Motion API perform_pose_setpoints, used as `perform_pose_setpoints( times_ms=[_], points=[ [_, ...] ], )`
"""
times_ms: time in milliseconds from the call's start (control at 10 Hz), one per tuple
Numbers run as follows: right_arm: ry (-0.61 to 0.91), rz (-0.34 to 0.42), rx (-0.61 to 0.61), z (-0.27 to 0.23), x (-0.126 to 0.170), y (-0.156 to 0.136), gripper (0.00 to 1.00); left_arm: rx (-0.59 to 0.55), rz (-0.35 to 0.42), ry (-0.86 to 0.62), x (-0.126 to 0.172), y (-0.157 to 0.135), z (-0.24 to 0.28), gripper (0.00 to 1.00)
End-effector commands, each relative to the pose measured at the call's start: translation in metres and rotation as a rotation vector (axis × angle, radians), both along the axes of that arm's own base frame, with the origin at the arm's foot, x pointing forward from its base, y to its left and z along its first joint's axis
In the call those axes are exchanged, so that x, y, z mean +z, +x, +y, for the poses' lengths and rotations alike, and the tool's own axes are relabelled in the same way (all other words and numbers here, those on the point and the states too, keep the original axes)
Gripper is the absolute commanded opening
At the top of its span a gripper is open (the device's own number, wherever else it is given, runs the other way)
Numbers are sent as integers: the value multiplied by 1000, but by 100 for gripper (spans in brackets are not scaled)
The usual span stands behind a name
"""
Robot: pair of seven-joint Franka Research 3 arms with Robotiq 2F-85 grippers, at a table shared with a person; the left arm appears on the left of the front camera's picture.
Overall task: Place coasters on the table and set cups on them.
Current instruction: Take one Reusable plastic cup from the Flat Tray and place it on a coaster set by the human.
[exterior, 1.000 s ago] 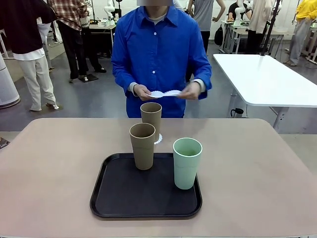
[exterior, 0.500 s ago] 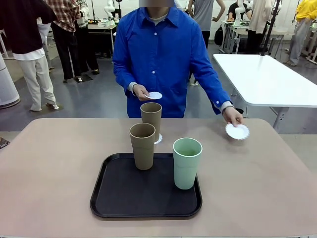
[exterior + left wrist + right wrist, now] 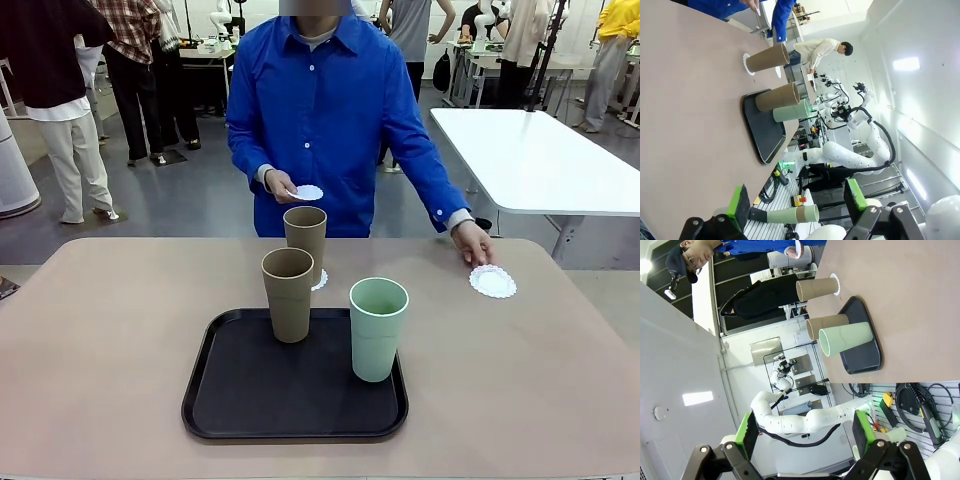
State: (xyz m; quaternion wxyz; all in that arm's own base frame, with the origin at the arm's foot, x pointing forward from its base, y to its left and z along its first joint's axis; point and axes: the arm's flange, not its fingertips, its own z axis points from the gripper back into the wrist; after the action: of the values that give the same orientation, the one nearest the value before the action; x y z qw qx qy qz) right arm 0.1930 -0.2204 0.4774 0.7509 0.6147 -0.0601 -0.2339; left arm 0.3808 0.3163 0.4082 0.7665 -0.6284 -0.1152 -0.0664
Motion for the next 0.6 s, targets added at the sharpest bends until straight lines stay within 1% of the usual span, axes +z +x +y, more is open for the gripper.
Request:
perform_pose_setpoints(
  times_ms=[0, 500],
  points=[
    [7, -8, 2, 0, 1, 0, 100, -3, -1, -6, 1, -2, 1, 100],
    [7, -8, 2, 0, 1, 0, 100, -3, -1, -6, 1, -2, 1, 100]
  ],
)
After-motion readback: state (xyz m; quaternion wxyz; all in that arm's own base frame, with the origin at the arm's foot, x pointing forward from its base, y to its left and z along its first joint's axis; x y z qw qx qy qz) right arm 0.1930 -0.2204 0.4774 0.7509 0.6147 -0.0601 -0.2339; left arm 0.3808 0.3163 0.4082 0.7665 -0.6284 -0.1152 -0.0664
